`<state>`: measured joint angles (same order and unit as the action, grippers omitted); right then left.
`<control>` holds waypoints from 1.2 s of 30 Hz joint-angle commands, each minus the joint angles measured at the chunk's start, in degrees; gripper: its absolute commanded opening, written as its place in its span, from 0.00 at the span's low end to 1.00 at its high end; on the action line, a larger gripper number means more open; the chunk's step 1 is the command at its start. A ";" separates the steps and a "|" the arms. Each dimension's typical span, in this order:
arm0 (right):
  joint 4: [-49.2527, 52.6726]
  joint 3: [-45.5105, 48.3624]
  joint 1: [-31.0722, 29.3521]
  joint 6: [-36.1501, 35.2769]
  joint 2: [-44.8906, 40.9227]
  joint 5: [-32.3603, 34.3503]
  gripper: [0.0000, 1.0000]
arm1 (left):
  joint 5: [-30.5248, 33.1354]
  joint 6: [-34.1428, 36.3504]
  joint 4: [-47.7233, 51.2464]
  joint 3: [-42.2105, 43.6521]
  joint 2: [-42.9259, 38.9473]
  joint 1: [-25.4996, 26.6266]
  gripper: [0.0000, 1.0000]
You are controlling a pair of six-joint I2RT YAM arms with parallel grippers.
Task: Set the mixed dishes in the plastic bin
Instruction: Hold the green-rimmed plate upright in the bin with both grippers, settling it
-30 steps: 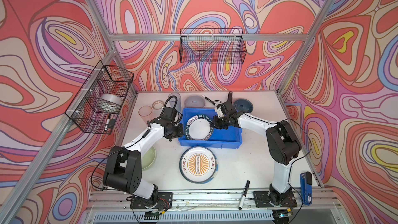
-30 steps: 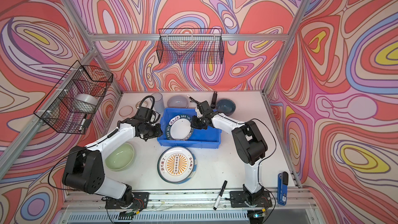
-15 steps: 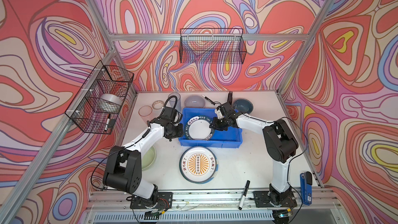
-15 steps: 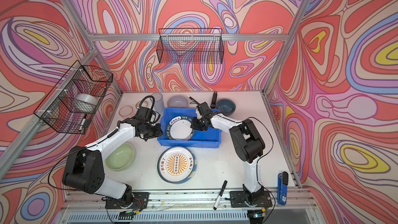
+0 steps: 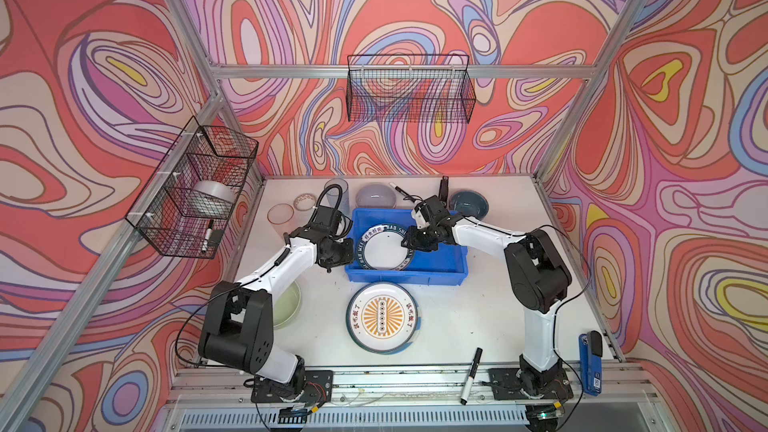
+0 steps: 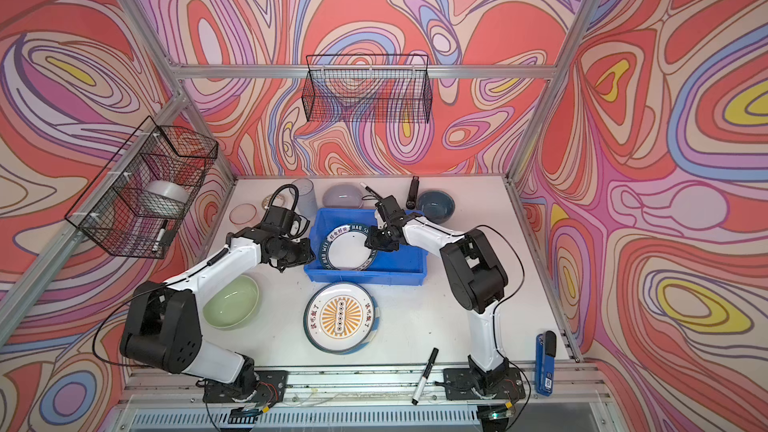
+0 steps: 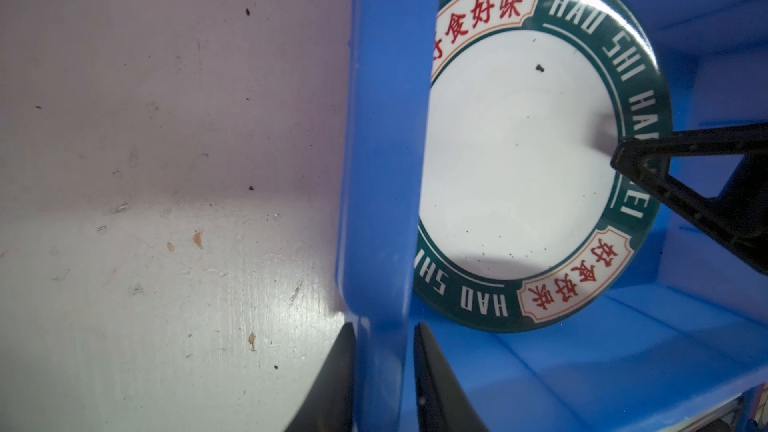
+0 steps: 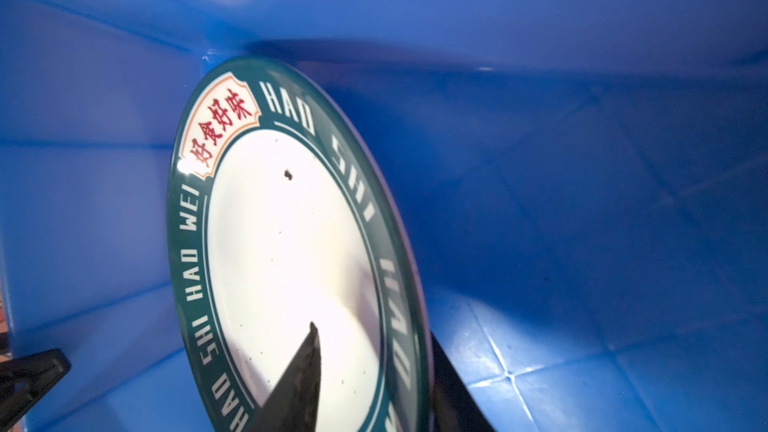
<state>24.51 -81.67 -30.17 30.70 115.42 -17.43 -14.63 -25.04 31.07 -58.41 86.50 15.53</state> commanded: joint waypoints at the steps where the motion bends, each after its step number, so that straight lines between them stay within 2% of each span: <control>1: 1.07 -1.77 -0.68 -1.18 1.34 1.21 0.43 | -0.89 0.85 1.10 -1.88 -0.52 -0.15 0.29; 22: 5.41 -2.44 -1.28 -3.78 -0.76 5.81 0.58 | 1.08 1.56 4.68 -3.09 -4.41 -0.19 0.34; 25: 6.44 -2.14 -1.29 -4.57 -3.61 6.62 0.61 | 0.32 1.83 6.89 -3.16 -6.20 -0.15 0.37; 27: 7.16 -1.54 -1.31 -5.43 -6.15 7.38 0.71 | -0.26 1.88 8.28 -2.40 -7.93 -0.15 0.40; 28: 7.53 -1.16 -1.29 -6.11 -7.77 7.78 0.72 | -0.45 1.92 8.83 -1.71 -9.07 -0.16 0.43; 36: 10.62 3.90 -3.77 -6.95 -20.36 9.53 0.68 | -5.24 -0.34 11.39 5.50 -19.09 -0.11 0.51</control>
<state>32.86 -80.34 -32.10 24.60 98.50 -9.39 -16.84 -24.29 38.85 -55.44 69.87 15.49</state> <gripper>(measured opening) 0.683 0.497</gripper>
